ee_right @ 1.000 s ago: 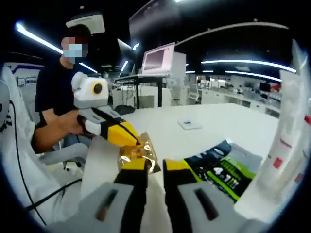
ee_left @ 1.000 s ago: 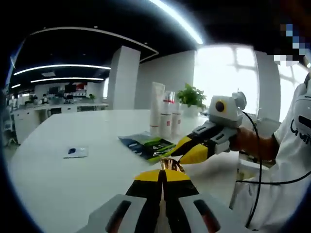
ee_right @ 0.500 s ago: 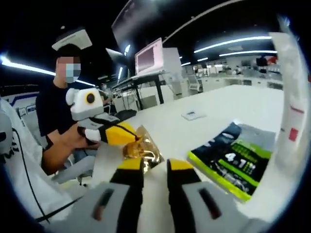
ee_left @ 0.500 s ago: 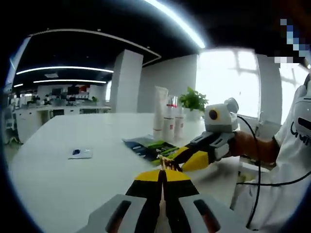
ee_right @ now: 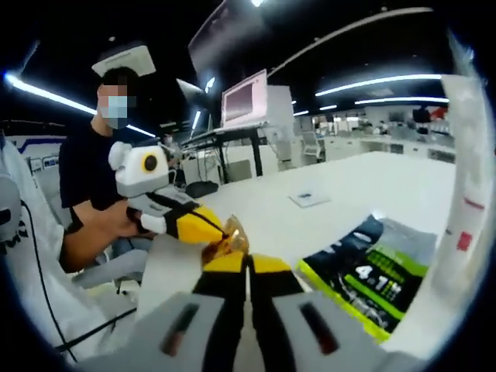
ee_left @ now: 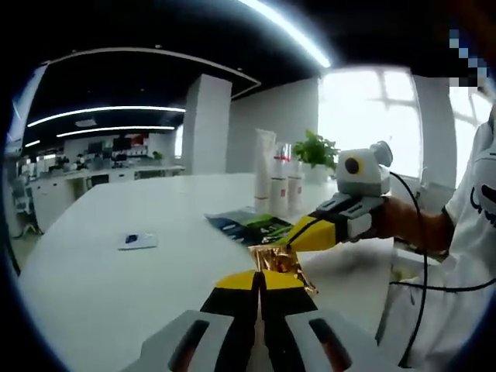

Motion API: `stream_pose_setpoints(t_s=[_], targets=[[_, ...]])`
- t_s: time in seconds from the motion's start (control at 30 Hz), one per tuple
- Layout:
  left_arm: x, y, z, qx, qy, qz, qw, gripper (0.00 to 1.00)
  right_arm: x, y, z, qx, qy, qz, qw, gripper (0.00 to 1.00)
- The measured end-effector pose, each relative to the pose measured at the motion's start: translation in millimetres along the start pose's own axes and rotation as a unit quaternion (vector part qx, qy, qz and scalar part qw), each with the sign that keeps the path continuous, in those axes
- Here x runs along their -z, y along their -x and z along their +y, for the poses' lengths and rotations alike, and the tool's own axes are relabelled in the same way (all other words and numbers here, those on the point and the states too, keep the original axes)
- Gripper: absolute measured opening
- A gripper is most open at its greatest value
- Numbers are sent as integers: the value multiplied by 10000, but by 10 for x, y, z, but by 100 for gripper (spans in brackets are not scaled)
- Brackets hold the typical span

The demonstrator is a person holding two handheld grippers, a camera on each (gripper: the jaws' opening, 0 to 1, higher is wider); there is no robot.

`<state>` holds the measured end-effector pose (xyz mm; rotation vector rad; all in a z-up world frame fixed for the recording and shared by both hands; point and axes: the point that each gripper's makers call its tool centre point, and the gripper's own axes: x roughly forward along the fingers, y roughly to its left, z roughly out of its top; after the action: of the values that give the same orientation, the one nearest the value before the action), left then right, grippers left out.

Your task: Arrange the skincare products in the storage area until every visible bottle or jar stands upright without overlapping.

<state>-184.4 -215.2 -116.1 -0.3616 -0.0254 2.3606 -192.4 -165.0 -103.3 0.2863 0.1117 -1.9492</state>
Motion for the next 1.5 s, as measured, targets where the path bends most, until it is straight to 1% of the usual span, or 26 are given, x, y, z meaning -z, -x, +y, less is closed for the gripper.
stream_pose_setpoints(t_s=[0.1,0.17,0.23,0.3,0.43,0.6,0.73,0.83,0.9,1.1,1.33,1.5], targets=[[13,-18,70,-113,-79,103,9999,0,-9,-39,-11,42,204,50,9998,0],[0,-32,101,-156,-124,130,9997,0,-23,-60,-26,73,291,75,9995,0],[-40,-35,162,-163,-84,134,9997,0,-47,-69,-53,105,373,113,9992,0],[-62,-31,171,-140,-19,135,9998,0,-48,-92,-103,142,405,108,9990,0],[-121,-41,229,-161,15,106,9998,0,-95,-120,-127,141,431,89,9989,0],[-158,-63,308,-217,45,101,9997,0,-158,-175,-170,159,568,32,9983,0],[-182,-100,377,-233,134,96,9996,0,-202,-233,-250,211,615,18,9979,0],[-192,-153,428,-236,164,129,9995,0,-205,-268,-309,241,665,110,9974,0],[-198,-185,458,-241,168,159,9994,0,-216,-300,-385,267,697,188,9970,0],[-208,-289,530,-224,160,283,9992,0,-207,-350,-534,325,690,331,9965,0],[-199,-387,579,-144,214,378,9990,0,-176,-372,-648,372,714,485,9956,0],[-178,-455,628,-160,245,479,9984,0,-139,-415,-711,386,700,602,9950,0]])
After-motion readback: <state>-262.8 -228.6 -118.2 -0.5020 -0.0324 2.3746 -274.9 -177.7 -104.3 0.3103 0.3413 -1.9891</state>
